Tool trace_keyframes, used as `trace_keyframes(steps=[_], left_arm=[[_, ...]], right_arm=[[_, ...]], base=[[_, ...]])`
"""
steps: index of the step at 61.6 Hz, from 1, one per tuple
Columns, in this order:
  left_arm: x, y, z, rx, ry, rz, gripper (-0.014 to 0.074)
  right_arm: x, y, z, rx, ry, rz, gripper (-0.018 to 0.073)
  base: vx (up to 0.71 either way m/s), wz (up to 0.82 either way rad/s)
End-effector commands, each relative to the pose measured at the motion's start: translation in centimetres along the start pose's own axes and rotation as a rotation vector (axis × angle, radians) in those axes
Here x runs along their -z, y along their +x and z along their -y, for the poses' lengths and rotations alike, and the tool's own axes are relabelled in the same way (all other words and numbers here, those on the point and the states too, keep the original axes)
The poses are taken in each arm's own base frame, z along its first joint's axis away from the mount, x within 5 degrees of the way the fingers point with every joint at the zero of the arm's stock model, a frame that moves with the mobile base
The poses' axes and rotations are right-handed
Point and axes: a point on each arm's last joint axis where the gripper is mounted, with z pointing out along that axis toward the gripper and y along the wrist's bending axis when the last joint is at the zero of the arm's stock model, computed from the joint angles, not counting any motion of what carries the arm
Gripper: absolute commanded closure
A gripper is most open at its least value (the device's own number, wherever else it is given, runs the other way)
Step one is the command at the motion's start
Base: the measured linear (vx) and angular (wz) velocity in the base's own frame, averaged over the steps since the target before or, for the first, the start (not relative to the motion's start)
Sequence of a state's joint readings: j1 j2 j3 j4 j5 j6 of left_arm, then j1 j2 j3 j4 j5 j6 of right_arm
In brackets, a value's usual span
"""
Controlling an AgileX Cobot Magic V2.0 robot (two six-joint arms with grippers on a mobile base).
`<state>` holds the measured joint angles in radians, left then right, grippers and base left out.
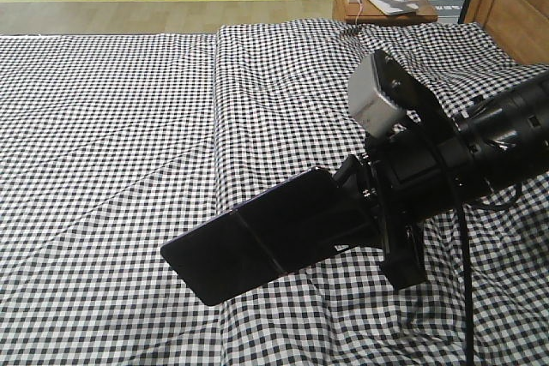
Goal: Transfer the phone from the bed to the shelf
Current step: 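Drive away from the bed holding the phone in the right gripper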
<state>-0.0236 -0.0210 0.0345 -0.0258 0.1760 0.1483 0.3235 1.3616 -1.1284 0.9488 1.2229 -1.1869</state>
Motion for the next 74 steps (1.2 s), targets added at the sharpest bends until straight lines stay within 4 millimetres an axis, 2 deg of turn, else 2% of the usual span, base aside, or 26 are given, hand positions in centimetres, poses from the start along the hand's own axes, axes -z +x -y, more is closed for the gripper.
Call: trace_keyframes(steps=[1,74], left_arm=[[0.24,-1.42,-0.19,0.015,-0.014,0.098,0.0595],[0.24,-1.42,-0.19,0.015,-0.014,0.098,0.0595]], right_arm=[[1.05,-1.35,-1.72,0.022,-0.068,0.077,0.0562],[1.06,-1.37,-1.73,0.021,-0.068,0.080,0.0562]], base=[[0.00,0.00],[0.00,0.01]])
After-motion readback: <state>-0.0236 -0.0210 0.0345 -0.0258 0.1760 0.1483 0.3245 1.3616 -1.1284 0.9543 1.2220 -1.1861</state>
